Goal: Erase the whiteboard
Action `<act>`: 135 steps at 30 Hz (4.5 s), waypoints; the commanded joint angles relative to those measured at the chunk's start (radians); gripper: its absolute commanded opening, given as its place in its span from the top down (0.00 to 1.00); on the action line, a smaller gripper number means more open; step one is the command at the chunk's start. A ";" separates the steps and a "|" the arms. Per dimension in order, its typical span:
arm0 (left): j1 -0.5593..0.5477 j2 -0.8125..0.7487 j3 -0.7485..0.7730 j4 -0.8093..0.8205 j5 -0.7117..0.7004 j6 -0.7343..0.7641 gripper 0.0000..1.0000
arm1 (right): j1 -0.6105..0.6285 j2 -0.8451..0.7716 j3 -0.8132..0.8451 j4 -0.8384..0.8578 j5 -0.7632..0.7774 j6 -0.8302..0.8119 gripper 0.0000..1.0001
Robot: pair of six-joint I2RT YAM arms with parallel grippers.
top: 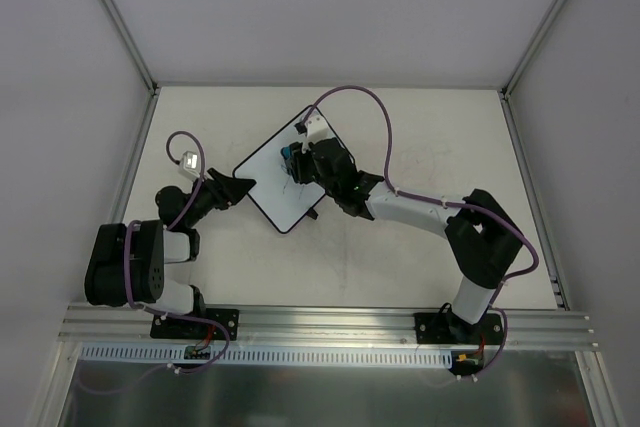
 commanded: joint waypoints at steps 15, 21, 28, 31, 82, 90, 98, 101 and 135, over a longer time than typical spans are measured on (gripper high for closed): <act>-0.041 0.015 0.068 0.403 0.035 0.013 0.59 | -0.041 0.009 0.047 0.062 -0.066 0.086 1.00; -0.047 0.011 0.068 0.403 0.042 0.024 0.64 | -0.058 0.017 0.047 0.063 -0.099 0.115 1.00; -0.056 0.006 0.063 0.407 0.055 0.036 0.72 | -0.059 0.020 0.046 0.063 -0.113 0.117 1.00; -0.058 -0.003 0.055 0.405 0.049 0.050 0.73 | -0.061 0.022 0.047 0.063 -0.122 0.115 1.00; -0.061 0.006 0.034 0.376 0.047 0.091 1.00 | -0.177 0.198 0.092 -0.012 -0.021 0.377 1.00; -0.061 0.006 0.034 0.371 0.049 0.093 1.00 | -0.190 0.135 -0.030 -0.066 0.048 0.436 1.00; -0.061 0.003 0.032 0.362 0.049 0.101 1.00 | -0.245 0.111 -0.134 -0.064 0.012 0.558 1.00; -0.061 -0.003 0.032 0.353 0.049 0.107 1.00 | -0.269 0.118 -0.155 -0.051 -0.016 0.580 1.00; -0.061 0.012 0.049 0.333 0.061 0.099 1.00 | 0.029 0.170 0.090 -0.050 -0.036 0.160 1.00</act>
